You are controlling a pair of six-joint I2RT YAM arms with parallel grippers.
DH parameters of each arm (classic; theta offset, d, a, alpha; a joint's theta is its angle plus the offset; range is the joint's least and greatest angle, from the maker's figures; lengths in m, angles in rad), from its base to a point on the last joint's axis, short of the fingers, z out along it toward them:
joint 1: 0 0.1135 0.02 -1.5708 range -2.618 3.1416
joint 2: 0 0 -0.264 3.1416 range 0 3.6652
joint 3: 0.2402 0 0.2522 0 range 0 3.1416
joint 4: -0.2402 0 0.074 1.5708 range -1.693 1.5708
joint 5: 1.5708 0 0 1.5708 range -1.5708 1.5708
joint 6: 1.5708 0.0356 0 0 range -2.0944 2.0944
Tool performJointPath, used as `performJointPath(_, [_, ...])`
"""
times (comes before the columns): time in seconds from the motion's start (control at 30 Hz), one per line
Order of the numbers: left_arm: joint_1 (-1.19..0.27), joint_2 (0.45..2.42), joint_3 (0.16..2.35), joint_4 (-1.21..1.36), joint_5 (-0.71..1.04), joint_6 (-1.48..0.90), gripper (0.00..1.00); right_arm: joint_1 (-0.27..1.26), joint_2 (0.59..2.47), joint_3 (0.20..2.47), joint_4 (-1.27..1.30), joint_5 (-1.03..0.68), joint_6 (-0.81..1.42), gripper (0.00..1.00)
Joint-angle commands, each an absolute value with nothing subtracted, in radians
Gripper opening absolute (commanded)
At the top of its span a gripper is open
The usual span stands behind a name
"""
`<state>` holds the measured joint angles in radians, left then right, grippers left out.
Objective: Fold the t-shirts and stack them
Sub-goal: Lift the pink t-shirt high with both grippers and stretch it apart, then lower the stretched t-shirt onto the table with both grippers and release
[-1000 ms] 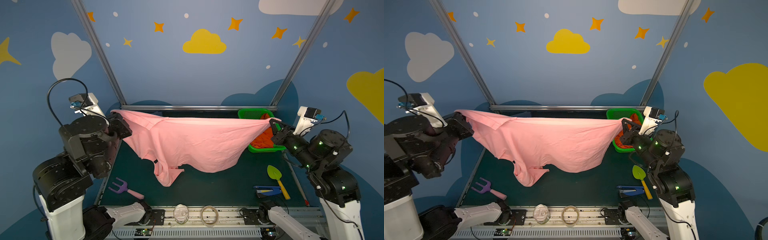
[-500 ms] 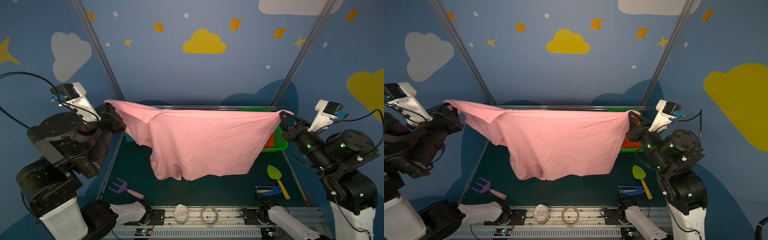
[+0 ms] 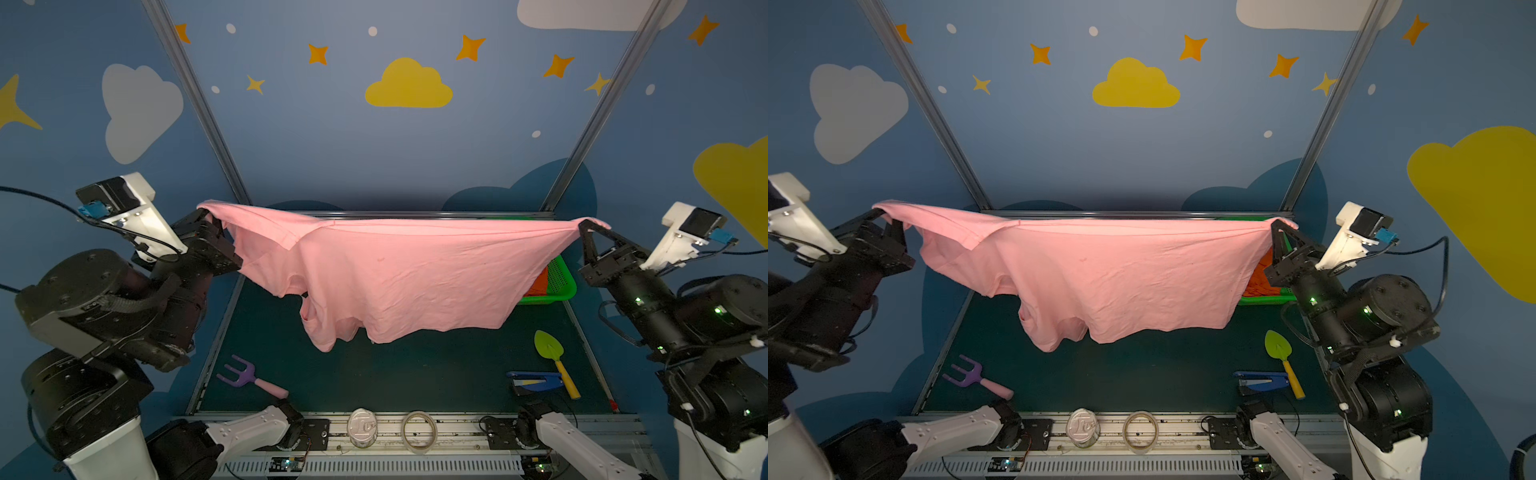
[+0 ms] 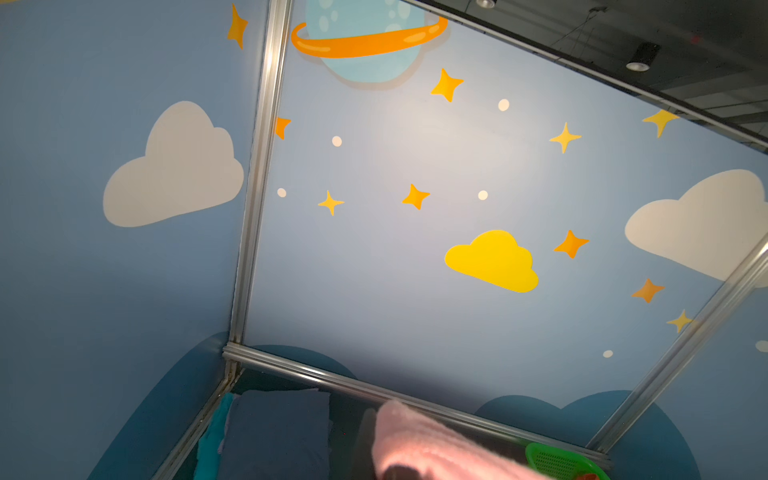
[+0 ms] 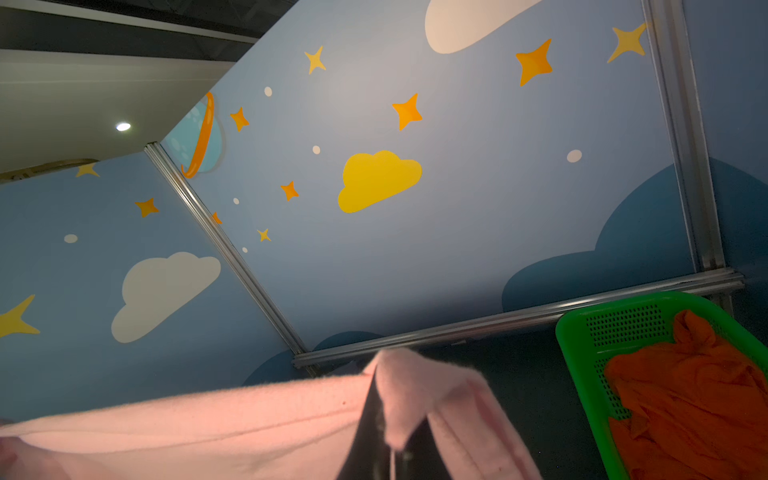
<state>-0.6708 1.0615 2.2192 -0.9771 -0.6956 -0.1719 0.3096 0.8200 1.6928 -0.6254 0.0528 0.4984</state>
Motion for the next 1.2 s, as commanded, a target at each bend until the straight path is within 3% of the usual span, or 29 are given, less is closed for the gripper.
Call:
performJointPath(0.0, [-0.669, 0.957, 2.196, -0.845, -0.703, -0.173, 0.04, 0.308, 0.762, 1.713, -0.549, 0.122, 0.53, 0.0])
performJointPath(0.47, [-0.675, 0.894, 2.078, -0.796, -0.819, -0.144, 0.05, 0.308, 0.754, 1.678, -0.517, 0.084, 0.66, 0.0])
performJointPath(0.73, [-0.64, 1.008, 1.767, -0.556, -0.933, -0.035, 0.06, 0.306, 0.874, 1.483, -0.486, 0.142, 0.626, 0.0])
performJointPath(0.97, [-0.356, 1.279, 1.604, -0.558, -0.621, -0.31, 0.04, 0.286, 1.069, 1.233, -0.304, 0.194, 0.578, 0.0])
performJointPath(1.17, [-0.283, 1.629, 1.589, -0.508, -0.47, -0.394, 0.04, 0.277, 1.322, 1.137, -0.165, 0.209, 0.507, 0.0])
